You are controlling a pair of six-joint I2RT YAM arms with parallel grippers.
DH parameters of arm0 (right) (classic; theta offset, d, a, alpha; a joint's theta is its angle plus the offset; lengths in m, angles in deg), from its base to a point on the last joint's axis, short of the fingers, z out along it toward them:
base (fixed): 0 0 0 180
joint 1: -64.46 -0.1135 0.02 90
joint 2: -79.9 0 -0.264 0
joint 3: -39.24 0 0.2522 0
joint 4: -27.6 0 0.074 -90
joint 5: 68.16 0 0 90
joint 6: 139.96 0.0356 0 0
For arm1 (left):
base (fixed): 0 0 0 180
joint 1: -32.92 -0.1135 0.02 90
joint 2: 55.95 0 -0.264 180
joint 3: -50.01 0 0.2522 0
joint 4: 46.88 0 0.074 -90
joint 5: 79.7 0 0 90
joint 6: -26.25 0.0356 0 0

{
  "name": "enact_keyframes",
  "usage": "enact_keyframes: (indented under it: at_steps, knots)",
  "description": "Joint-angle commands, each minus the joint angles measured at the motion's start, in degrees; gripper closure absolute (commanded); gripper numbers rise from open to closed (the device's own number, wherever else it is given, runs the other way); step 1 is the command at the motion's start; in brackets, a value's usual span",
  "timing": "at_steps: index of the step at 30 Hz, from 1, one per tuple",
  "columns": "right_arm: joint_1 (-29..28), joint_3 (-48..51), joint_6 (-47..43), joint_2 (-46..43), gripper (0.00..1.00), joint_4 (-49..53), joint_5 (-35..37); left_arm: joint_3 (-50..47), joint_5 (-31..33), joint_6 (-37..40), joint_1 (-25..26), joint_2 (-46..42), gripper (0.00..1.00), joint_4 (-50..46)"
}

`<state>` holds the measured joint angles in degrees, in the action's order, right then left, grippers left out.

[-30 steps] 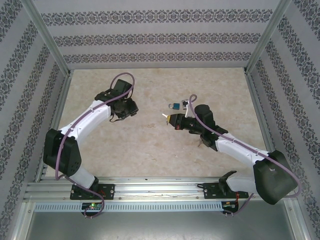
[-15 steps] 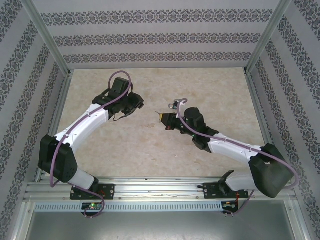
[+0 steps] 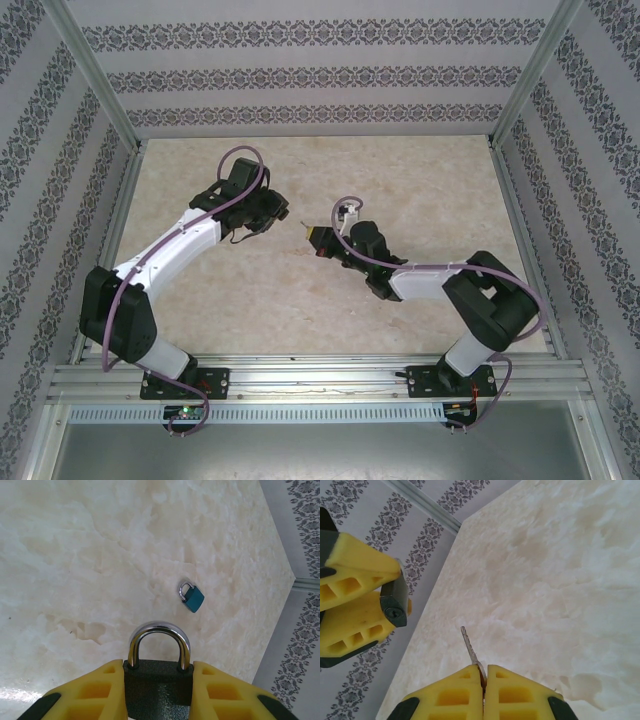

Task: Unlock with the key

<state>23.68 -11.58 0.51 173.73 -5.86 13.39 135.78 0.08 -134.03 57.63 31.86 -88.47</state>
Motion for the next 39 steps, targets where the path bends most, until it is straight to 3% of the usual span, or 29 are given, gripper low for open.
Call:
enact_keyframes:
  at_steps: [1, 22, 39]
  knots:
    - [-1.1, -2.3, 3.3, 2.4, 1.00, -8.3, -1.2, 0.2, 0.9, -1.5, 0.5, 1.0, 0.74, -1.0]
    - [-3.1, -4.1, 4.4, 5.6, 1.00, -10.2, -2.7, 0.2, -0.2, -2.1, 0.5, 2.5, 0.74, -0.1]
    - [-2.6, -4.1, 3.1, 4.4, 1.00, -8.3, 0.4, -1.1, -1.4, -2.6, 0.5, 1.9, 0.74, 0.9]
